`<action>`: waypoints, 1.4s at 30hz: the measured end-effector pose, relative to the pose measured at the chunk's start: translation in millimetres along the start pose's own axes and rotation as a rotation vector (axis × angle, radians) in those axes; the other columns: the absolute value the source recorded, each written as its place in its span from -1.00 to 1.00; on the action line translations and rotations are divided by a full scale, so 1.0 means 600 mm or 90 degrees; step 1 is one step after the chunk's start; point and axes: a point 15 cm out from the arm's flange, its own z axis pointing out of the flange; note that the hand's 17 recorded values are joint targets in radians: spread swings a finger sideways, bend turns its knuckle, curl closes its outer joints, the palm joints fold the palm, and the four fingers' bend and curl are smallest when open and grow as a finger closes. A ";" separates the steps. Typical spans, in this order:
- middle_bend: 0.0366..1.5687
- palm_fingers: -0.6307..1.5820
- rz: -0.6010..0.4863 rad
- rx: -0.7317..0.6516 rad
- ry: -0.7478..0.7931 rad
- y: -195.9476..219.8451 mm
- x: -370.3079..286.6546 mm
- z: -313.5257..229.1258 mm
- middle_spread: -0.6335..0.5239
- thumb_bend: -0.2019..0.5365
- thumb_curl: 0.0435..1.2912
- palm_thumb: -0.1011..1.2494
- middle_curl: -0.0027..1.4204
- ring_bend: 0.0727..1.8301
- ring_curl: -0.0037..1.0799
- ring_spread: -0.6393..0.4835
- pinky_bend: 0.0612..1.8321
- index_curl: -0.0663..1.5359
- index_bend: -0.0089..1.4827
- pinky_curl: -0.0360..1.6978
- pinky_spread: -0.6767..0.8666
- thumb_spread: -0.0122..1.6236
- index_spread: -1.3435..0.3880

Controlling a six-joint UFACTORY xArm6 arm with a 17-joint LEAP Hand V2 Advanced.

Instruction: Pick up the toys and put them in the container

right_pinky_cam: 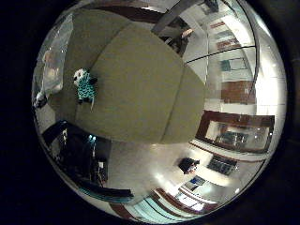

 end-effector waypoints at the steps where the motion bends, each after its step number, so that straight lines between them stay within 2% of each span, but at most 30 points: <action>1: -0.79 -0.29 0.000 -0.003 -0.003 0.004 -0.002 0.016 0.16 -0.53 -0.60 -0.11 -0.56 -0.82 -0.51 0.45 -0.39 -0.54 -0.77 -0.92 0.29 0.36 0.19; 7: -0.79 -0.31 0.006 -0.033 -0.032 0.038 -0.032 0.125 0.18 -0.52 -0.61 -0.16 -0.54 -0.80 -0.50 0.45 -0.39 -0.56 -0.77 -0.91 0.29 0.33 0.22; 12: -0.78 -0.31 0.016 -0.044 -0.044 0.050 -0.046 0.176 0.19 -0.52 -0.61 -0.19 -0.53 -0.79 -0.50 0.45 -0.38 -0.56 -0.77 -0.90 0.29 0.32 0.23; 22: -0.79 -0.31 0.039 -0.056 -0.053 0.042 -0.058 0.235 0.25 -0.53 -0.62 -0.27 -0.53 -0.78 -0.50 0.46 -0.40 -0.56 -0.77 -0.90 0.29 0.28 0.26; 29: -0.78 -0.30 0.061 -0.056 -0.050 0.005 -0.036 0.276 0.27 -0.53 -0.62 -0.30 -0.52 -0.78 -0.51 0.48 -0.40 -0.56 -0.77 -0.89 0.29 0.26 0.28; 42: -0.79 -0.28 0.058 -0.099 -0.080 0.038 -0.084 0.342 0.29 -0.53 -0.62 -0.33 -0.53 -0.79 -0.52 0.49 -0.41 -0.55 -0.76 -0.90 0.30 0.25 0.29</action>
